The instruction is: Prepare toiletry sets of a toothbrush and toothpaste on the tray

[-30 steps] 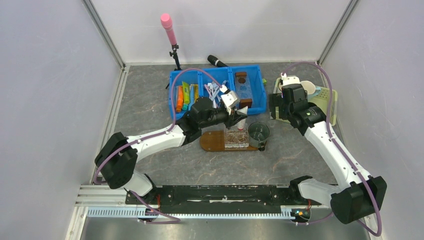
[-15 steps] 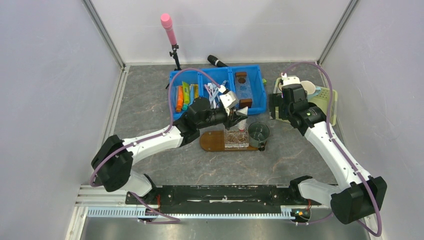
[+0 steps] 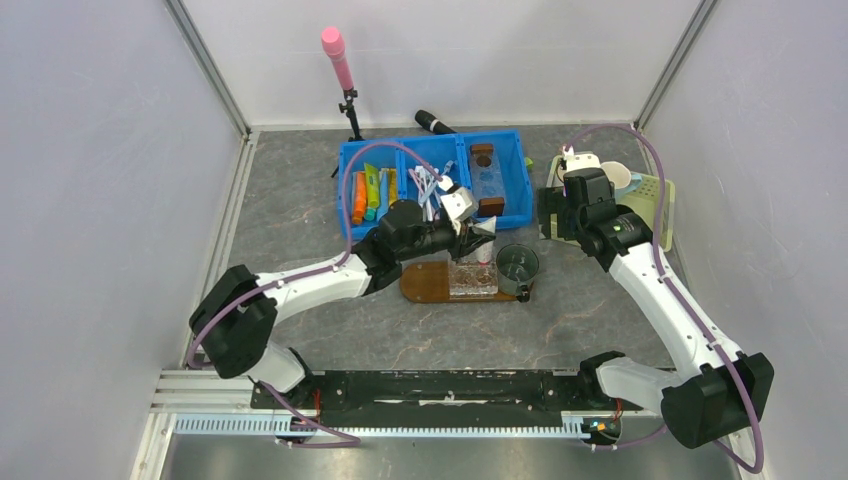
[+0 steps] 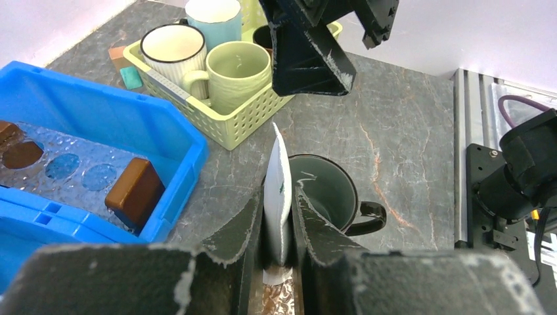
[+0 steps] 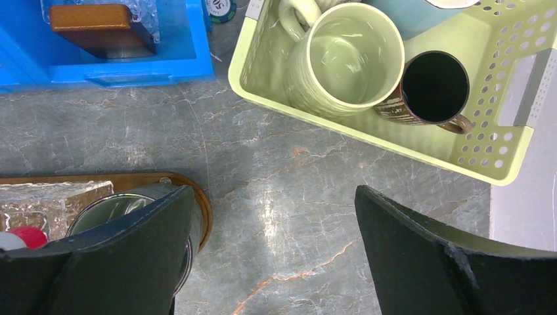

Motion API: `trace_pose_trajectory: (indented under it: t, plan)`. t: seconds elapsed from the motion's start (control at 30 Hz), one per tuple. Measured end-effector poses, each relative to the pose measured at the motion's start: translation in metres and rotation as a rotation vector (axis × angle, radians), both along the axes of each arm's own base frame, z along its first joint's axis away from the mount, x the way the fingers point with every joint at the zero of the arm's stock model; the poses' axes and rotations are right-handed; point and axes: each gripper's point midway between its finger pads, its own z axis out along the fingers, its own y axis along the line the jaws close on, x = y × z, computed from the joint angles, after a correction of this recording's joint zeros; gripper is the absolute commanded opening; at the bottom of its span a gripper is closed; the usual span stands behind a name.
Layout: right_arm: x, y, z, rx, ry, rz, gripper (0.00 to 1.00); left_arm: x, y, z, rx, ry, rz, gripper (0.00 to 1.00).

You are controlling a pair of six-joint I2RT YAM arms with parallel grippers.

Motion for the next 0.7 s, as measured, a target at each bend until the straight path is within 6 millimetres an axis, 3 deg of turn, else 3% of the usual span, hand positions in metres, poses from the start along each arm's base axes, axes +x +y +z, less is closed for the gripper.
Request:
trace_pose_trajectory:
  t: [0.33,0.7]
  plan:
    - [-0.002,0.003,-0.007,0.002,0.037,0.013,0.98,0.006,0.002,-0.039,0.053,0.009,0.026,0.18]
    - [-0.005,0.005,-0.012,0.005,0.077,0.023,0.98,0.007,0.004,-0.046,0.046,-0.03,0.03,0.19]
